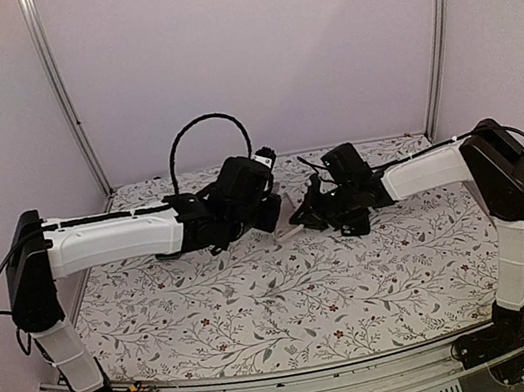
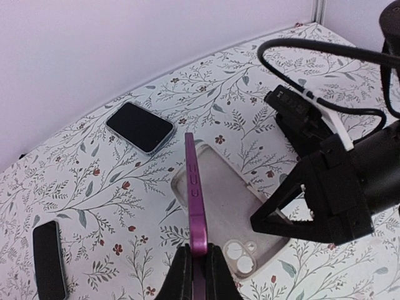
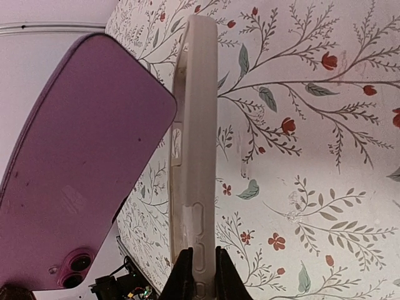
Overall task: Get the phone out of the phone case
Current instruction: Remove the phone from the phone case, then place the phone case at the center of the board.
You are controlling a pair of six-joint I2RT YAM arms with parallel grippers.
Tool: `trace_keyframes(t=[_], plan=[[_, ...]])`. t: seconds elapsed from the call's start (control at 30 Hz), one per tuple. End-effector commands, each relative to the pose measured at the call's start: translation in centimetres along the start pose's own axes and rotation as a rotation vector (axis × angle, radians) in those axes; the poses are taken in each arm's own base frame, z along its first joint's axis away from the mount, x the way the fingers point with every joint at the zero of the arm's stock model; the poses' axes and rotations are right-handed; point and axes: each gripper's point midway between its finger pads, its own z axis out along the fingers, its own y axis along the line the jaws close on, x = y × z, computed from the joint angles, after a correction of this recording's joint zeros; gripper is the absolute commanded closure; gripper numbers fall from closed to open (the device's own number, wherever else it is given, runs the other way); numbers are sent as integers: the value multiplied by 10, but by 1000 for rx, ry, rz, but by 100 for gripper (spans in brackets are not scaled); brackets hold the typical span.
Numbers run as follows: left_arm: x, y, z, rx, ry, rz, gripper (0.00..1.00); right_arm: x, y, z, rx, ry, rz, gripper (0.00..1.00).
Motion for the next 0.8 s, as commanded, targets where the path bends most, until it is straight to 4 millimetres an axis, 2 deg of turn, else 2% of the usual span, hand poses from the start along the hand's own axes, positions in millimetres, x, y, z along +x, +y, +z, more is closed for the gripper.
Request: trace_keyframes(t=[0.0,0.13,0.3,0.53,0.77], plan=[[-35,21,-21,-11,-102,-92,100,-21,-2,-22,-1,-75,-38,100],[-37,30,-26,-31,-109,-102,100,-30,-17,-34,18,-96,-31,100],[-32,38,-25,-43,-94,-103,100,-45,-37,-59,37,-144,-16,100],[-26,41,-20,-43,-70,-93,100,-60,-68,-107,52,-217,21,100],[-24,39,-16,-29,-57,-87,100,-74,-114,-159,88,-301,94,100]])
